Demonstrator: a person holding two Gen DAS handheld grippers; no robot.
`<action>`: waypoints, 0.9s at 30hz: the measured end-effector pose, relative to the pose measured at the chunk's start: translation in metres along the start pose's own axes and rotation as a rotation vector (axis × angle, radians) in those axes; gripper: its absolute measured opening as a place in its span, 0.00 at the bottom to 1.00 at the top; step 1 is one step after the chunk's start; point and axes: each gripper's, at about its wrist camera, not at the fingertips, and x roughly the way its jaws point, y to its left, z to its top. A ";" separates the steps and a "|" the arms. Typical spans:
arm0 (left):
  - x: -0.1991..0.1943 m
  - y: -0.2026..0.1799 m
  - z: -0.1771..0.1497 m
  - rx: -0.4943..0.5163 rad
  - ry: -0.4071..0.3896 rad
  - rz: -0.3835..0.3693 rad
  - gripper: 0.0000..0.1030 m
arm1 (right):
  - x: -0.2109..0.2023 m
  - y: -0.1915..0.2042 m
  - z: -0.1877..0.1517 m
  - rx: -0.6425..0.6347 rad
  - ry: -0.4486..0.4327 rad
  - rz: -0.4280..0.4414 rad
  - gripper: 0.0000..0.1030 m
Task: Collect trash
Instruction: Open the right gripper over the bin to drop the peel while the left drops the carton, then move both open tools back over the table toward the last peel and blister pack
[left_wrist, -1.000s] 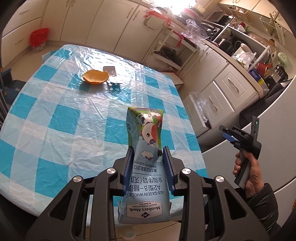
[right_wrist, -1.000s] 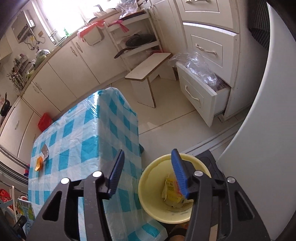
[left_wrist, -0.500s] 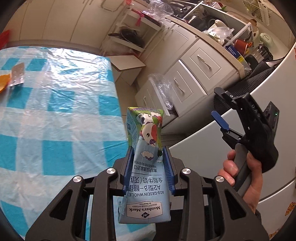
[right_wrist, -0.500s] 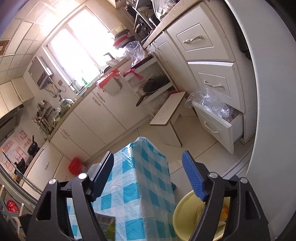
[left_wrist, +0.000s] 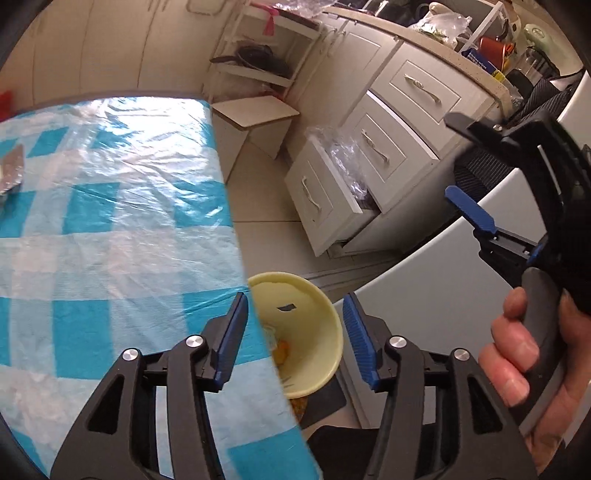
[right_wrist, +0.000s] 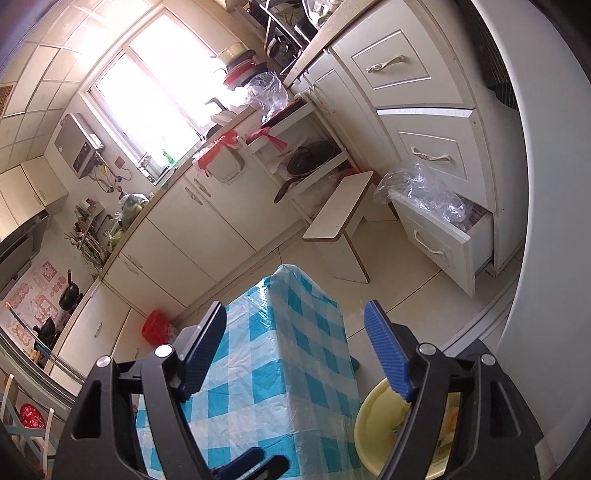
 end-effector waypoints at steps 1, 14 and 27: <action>-0.013 0.007 -0.002 0.001 -0.020 0.023 0.58 | 0.001 0.002 -0.002 -0.011 0.006 -0.003 0.74; -0.180 0.141 -0.049 -0.150 -0.202 0.330 0.84 | 0.014 0.064 -0.044 -0.240 0.053 -0.064 0.79; -0.216 0.200 -0.088 -0.258 -0.211 0.392 0.86 | 0.043 0.106 -0.088 -0.354 0.123 -0.063 0.80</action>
